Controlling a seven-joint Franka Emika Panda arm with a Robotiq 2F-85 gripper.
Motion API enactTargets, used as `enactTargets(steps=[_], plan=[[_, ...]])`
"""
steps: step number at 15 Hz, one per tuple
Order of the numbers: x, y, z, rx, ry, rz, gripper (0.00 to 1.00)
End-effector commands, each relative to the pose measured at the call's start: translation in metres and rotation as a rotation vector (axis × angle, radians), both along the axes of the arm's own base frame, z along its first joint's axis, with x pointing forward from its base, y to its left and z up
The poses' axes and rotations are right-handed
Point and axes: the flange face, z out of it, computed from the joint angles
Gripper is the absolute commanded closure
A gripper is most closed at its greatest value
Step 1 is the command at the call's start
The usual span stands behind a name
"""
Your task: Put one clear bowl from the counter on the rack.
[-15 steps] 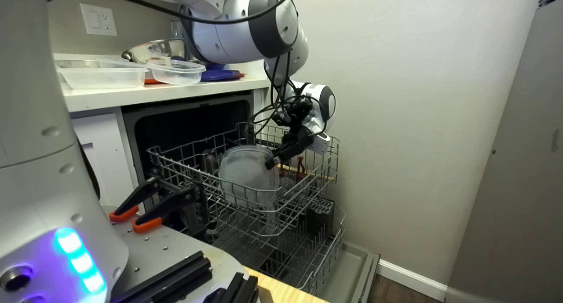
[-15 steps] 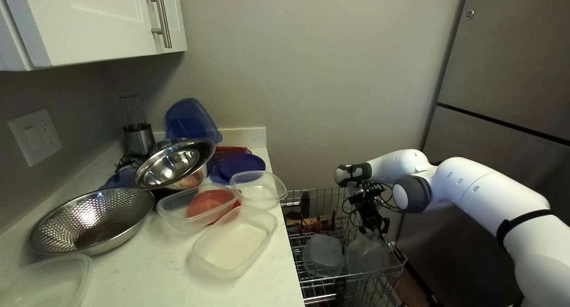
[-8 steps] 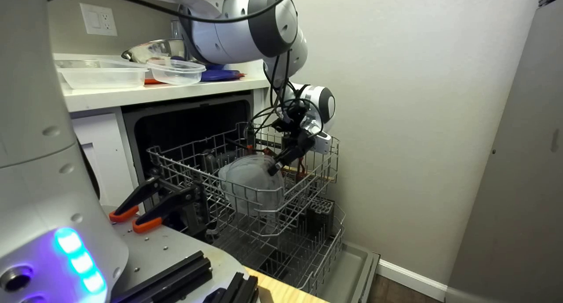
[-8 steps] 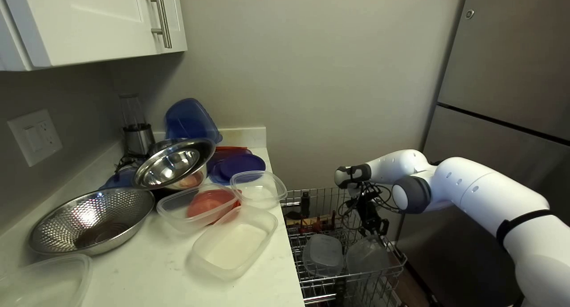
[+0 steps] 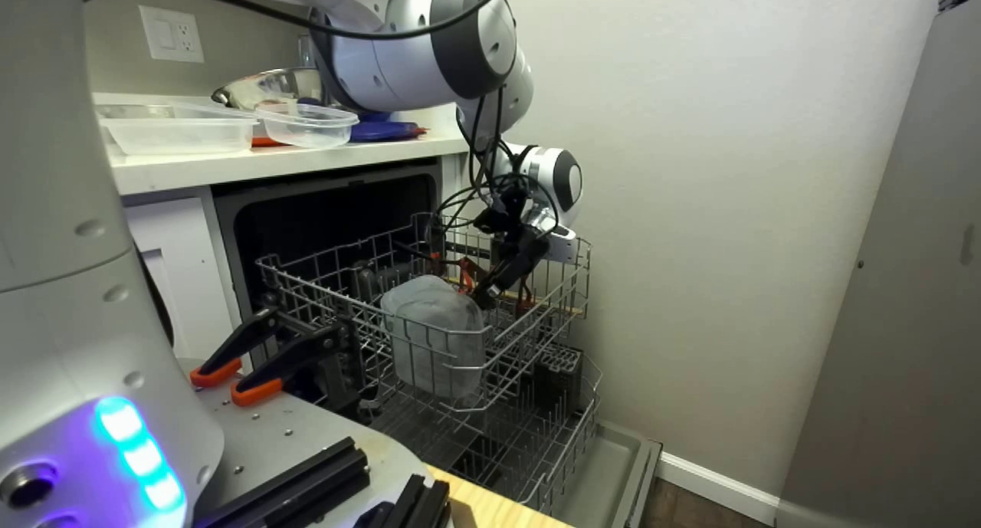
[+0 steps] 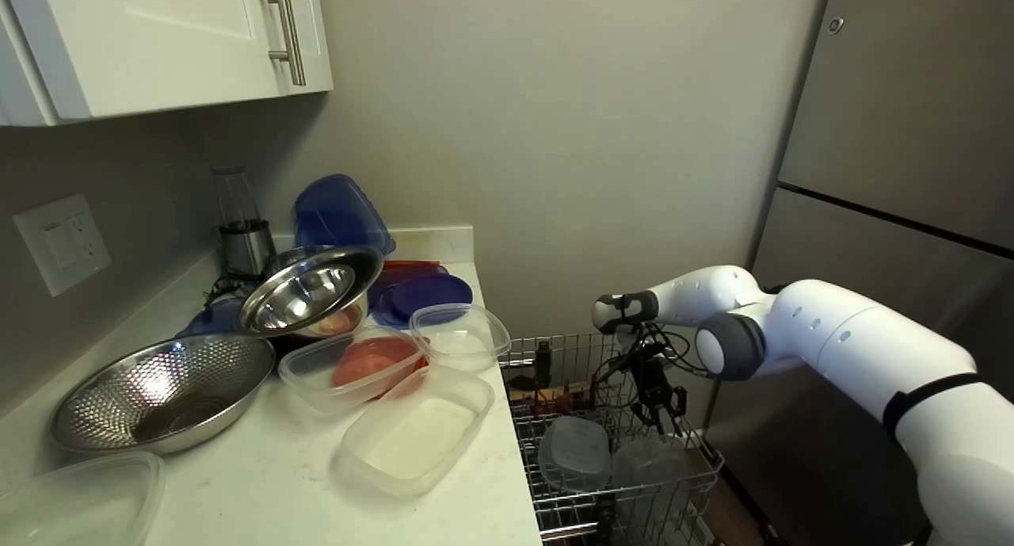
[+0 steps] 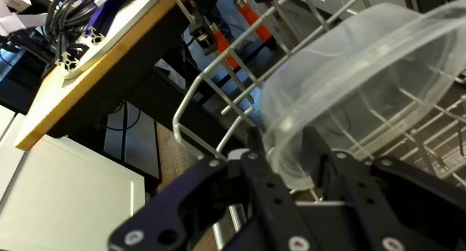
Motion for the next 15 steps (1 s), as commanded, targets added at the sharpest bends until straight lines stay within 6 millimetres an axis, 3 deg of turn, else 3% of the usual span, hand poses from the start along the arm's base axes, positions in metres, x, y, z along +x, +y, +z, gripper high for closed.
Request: enactTargets(steps=[1, 6, 15], plan=[[0.022, 0.006, 0.010, -0.097, -0.105, -0.011, 0.35], [0.045, 0.005, 0.031, -0.127, -0.222, -0.026, 0.03], [0.055, 0.015, 0.045, -0.049, -0.267, -0.005, 0.00]])
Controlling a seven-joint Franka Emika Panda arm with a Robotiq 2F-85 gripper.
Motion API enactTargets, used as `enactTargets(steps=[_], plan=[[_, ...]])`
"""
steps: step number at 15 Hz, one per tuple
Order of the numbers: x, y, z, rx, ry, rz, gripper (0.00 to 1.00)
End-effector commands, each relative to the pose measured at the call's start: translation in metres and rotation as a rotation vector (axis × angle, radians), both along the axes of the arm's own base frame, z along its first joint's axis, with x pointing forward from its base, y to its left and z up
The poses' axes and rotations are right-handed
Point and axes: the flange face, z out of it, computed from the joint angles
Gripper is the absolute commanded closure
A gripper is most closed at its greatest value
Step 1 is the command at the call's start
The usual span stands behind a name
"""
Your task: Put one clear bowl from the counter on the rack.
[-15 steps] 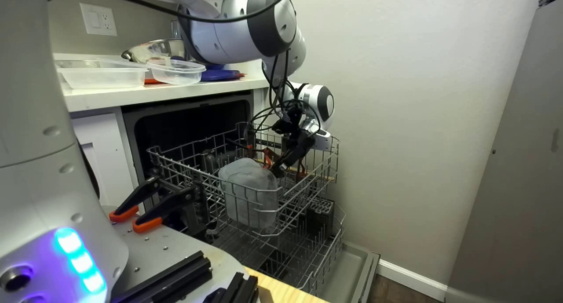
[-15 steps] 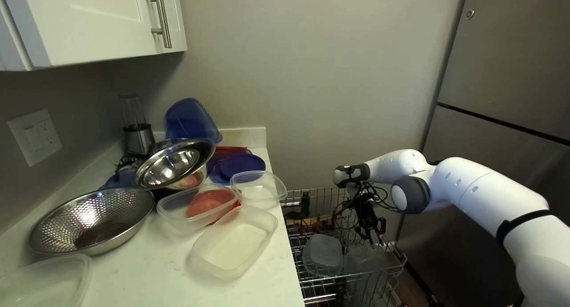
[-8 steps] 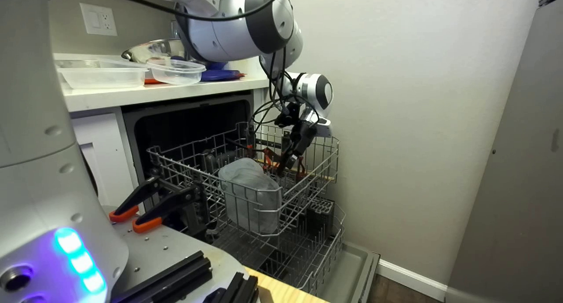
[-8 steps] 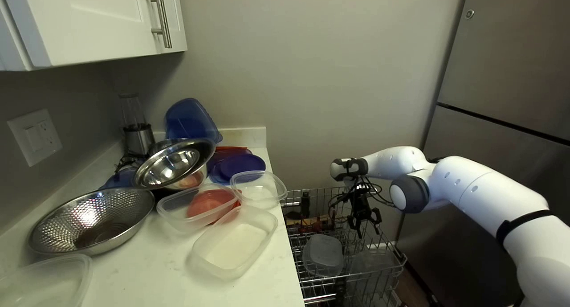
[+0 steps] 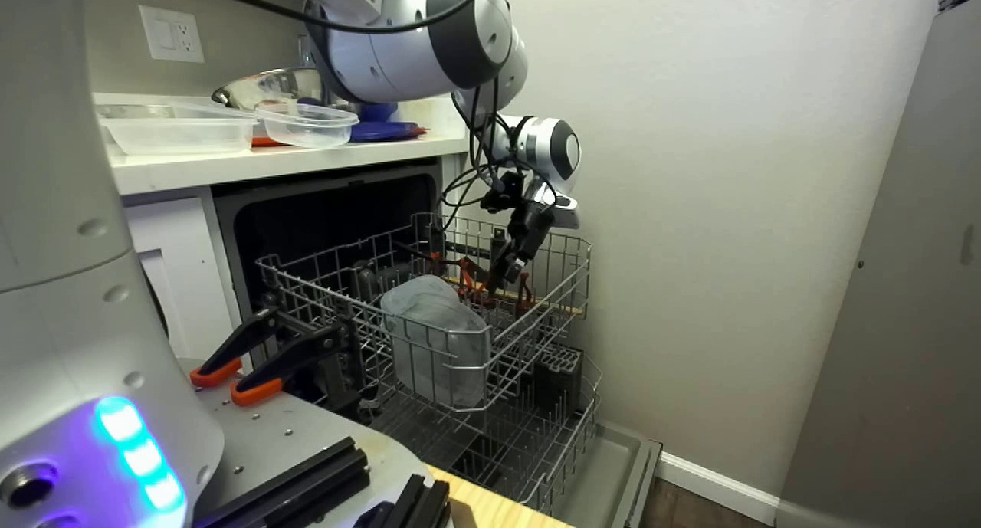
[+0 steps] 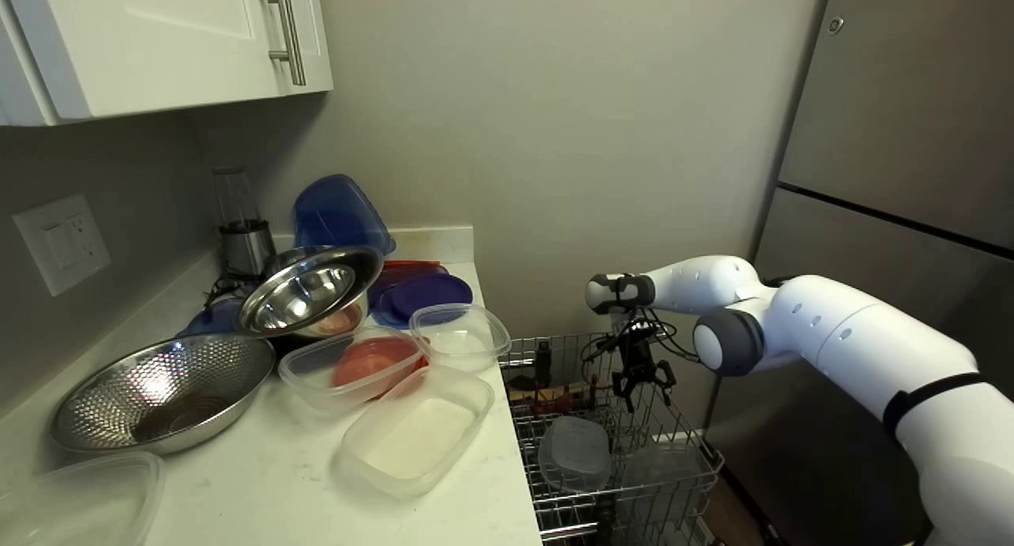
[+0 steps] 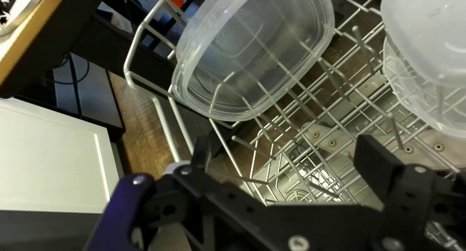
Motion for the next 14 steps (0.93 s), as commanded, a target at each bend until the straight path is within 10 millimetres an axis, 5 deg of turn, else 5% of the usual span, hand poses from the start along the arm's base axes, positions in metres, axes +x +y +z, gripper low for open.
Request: enactTargets(steps=[1, 14], plan=[[0.002, 0.011, 0.010, 0.049, -0.004, 0.026, 0.00], [-0.022, 0.067, 0.058, 0.209, 0.214, 0.094, 0.00]])
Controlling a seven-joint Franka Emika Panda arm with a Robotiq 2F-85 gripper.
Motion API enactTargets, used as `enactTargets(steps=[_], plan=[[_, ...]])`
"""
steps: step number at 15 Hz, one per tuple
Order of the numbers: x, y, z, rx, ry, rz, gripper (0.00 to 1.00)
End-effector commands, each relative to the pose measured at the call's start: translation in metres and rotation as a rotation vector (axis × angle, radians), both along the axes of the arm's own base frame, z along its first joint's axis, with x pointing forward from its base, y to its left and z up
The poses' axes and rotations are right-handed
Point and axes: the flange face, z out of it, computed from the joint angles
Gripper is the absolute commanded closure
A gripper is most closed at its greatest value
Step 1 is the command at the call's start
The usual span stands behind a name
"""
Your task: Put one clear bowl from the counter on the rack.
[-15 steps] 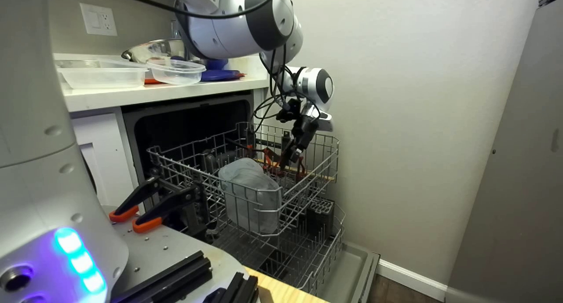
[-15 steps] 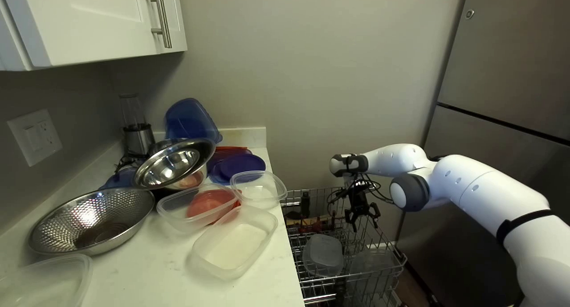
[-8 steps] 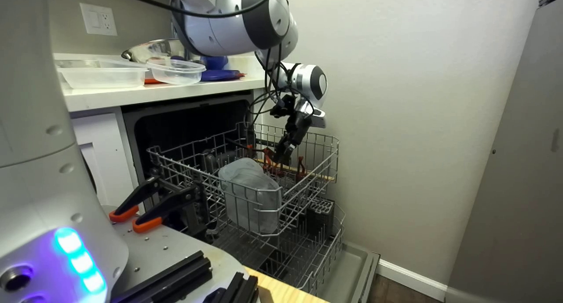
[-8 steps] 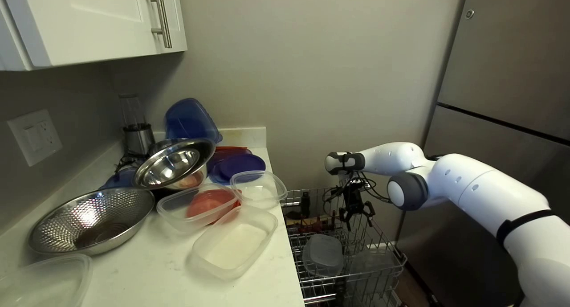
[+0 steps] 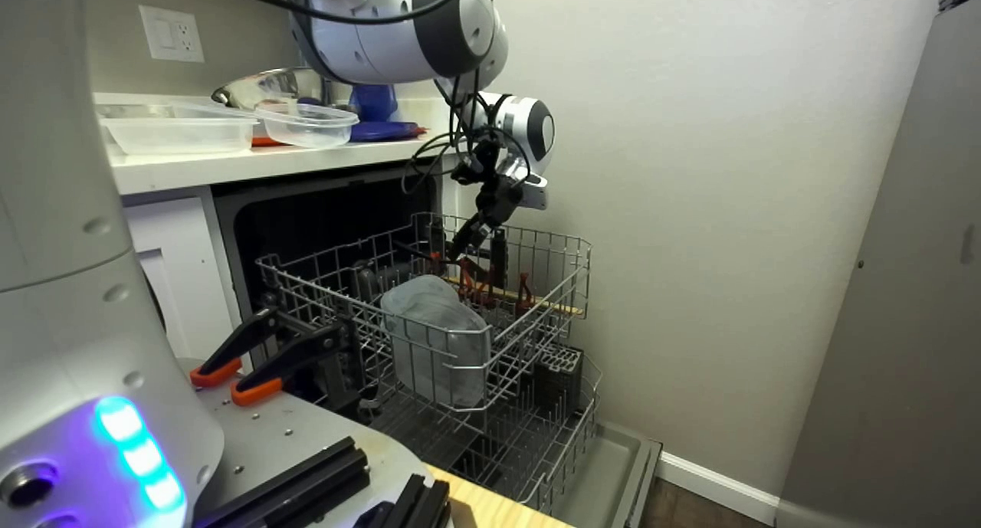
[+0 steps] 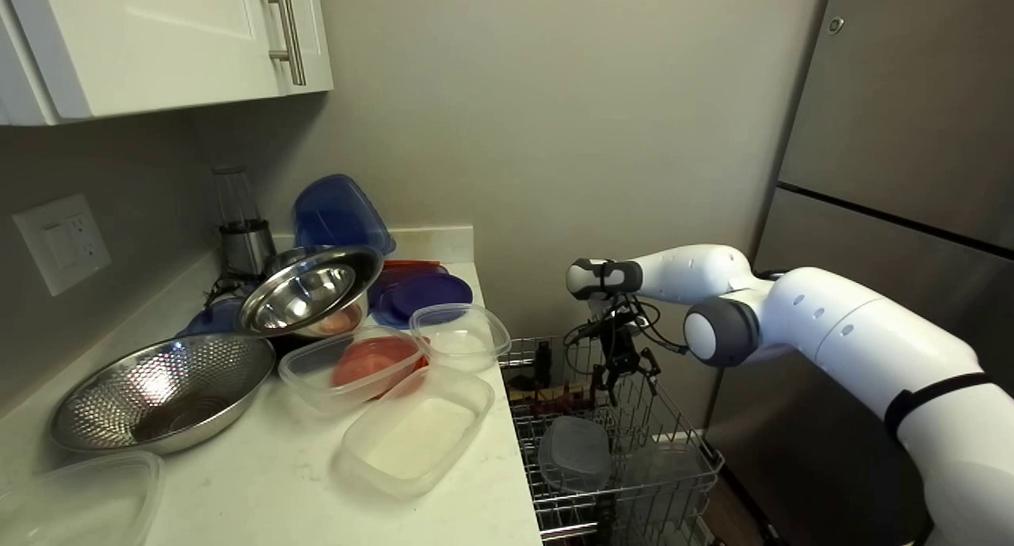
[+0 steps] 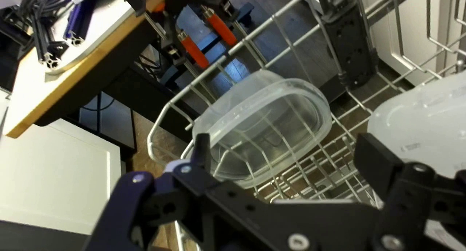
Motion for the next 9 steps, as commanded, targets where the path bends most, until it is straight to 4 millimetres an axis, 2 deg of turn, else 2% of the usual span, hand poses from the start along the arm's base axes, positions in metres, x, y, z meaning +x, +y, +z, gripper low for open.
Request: enactTargets(steps=[1, 8, 9], plan=[[-0.015, 0.003, 0.014, 0.107, 0.104, 0.019, 0.00], [-0.019, -0.016, 0.009, 0.231, 0.087, 0.110, 0.00], [-0.016, -0.010, 0.000, 0.180, 0.088, 0.078, 0.00]])
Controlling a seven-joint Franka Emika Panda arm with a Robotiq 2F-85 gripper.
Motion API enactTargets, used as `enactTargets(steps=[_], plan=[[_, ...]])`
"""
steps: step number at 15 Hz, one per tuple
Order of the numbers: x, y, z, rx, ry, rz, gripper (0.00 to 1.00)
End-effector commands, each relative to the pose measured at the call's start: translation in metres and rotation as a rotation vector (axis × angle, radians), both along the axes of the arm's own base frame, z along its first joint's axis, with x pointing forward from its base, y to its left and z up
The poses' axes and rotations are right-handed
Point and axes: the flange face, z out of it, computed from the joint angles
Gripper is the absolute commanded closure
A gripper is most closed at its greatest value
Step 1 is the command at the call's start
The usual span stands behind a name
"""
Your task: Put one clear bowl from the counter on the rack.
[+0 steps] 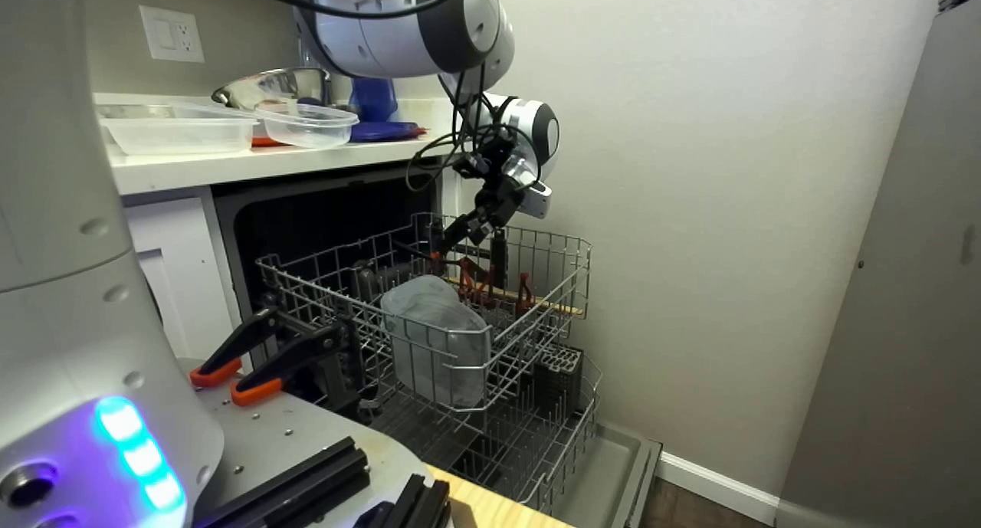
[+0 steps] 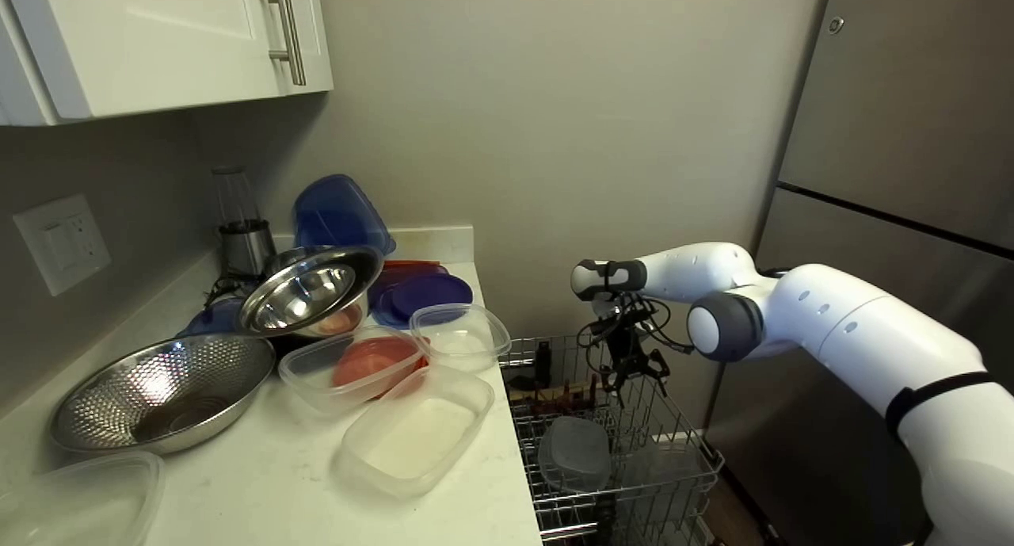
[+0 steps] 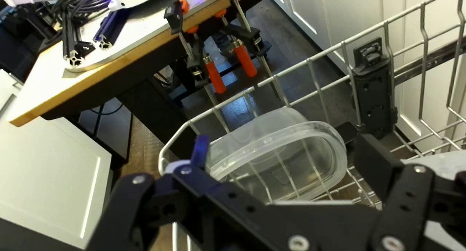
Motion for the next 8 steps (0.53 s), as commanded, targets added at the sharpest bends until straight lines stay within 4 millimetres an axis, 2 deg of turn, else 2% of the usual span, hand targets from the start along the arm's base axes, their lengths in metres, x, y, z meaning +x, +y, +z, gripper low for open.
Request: enactTargets(steps=[1, 8], plan=[[-0.0007, -0.0019, 0.0000, 0.016, 0.001, 0.006, 0.00], [-0.0014, -0.0026, 0.0014, 0.030, 0.003, 0.011, 0.00]])
